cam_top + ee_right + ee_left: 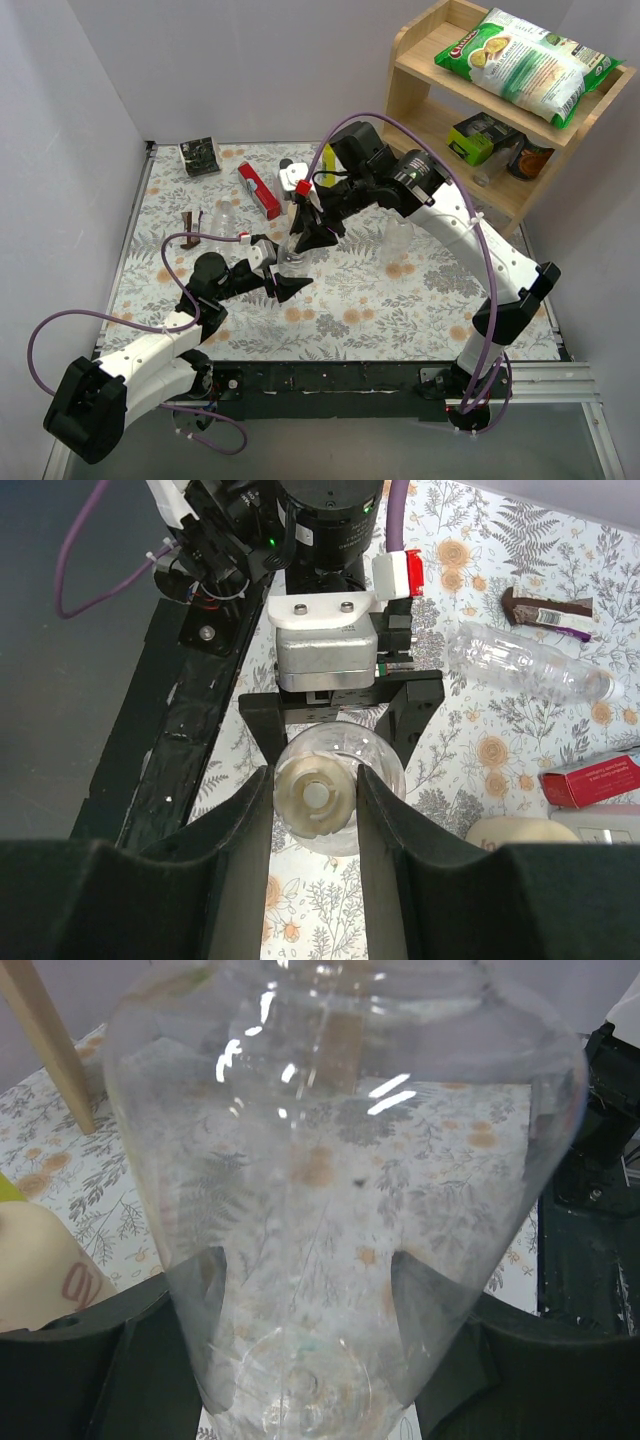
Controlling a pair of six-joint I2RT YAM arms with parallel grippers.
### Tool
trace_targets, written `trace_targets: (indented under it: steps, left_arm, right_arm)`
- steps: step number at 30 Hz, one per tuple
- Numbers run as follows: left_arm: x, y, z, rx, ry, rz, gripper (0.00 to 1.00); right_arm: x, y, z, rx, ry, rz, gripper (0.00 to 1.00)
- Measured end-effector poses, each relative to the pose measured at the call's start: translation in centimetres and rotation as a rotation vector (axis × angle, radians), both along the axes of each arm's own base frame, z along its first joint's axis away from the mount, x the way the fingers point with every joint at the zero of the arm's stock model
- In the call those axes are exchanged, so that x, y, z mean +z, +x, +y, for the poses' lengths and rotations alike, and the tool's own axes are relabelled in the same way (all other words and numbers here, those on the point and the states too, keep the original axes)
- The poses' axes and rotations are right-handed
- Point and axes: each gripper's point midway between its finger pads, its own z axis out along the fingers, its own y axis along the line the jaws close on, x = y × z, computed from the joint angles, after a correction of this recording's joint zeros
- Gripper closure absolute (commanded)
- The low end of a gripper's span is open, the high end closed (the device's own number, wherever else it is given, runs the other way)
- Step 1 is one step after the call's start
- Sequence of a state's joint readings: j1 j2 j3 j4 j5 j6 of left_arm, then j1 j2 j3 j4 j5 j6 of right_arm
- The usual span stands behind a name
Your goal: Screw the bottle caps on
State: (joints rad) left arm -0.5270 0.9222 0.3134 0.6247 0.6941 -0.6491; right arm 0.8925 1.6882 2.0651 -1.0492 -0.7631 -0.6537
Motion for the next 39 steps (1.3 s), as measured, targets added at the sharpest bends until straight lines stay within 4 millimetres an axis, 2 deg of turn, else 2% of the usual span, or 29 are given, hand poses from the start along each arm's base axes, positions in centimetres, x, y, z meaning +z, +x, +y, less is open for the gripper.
trace_targets:
  steps: [13, 28, 33, 39]
  left_arm:
    - [-0.6, 0.2, 0.2, 0.017, 0.015, 0.018, 1.0]
    - [-0.4, 0.6, 0.3, 0.039, 0.006, 0.022, 1.0]
    - [-0.9, 0.7, 0.4, 0.053, 0.013, 0.049, 1.0]
    - [-1.9, 1.1, 0.6, 0.089, 0.011, 0.124, 1.0]
  right_arm:
    - [-0.9, 2.0, 0.2, -0.066, -0.034, 0.026, 0.79]
    - [-1.1, 2.2, 0.2, -0.09, -0.045, 0.034, 0.8]
    - [-1.9, 2.4, 0.5, -0.122, -0.068, 0.043, 0.81]
    - [-2.9, 3.2, 0.7, -0.204, -0.1, 0.043, 0.87]
